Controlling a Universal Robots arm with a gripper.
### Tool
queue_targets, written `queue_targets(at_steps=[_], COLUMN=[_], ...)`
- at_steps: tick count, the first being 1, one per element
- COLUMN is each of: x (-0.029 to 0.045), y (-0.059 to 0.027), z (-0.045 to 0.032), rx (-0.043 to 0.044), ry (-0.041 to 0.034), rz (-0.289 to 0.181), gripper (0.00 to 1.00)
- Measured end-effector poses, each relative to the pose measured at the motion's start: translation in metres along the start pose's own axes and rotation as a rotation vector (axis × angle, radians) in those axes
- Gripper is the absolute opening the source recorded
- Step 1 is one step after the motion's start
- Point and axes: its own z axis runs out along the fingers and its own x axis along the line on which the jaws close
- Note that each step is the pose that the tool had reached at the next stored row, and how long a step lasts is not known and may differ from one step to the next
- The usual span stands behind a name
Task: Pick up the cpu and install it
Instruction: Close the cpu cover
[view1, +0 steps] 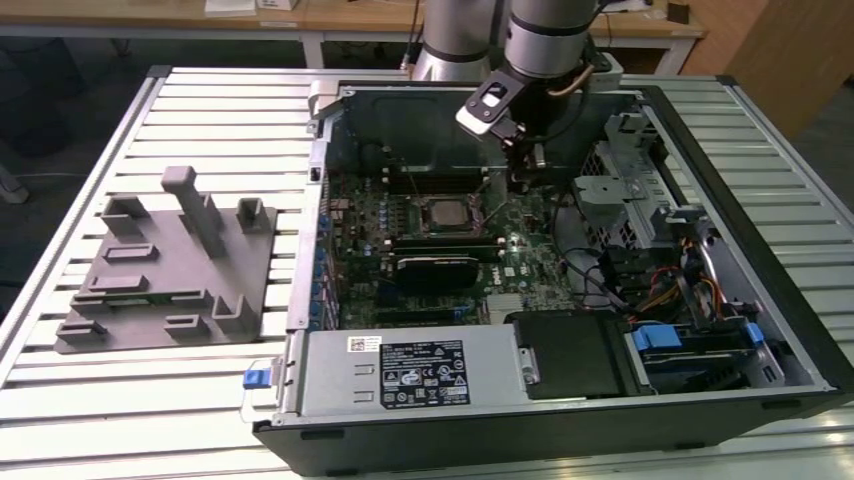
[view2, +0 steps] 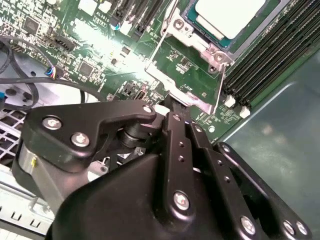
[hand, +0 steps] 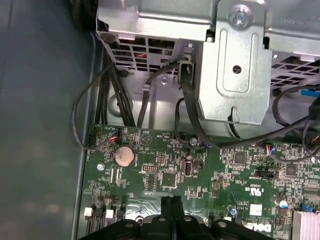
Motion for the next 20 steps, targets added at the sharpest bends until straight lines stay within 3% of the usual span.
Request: queue_targets(at_steps=[20], x=[0.0006], y=[-0.0079], z=[0.0001], rx=[0.0], ry=[0.0], rz=[0.0], gripper=[0.11])
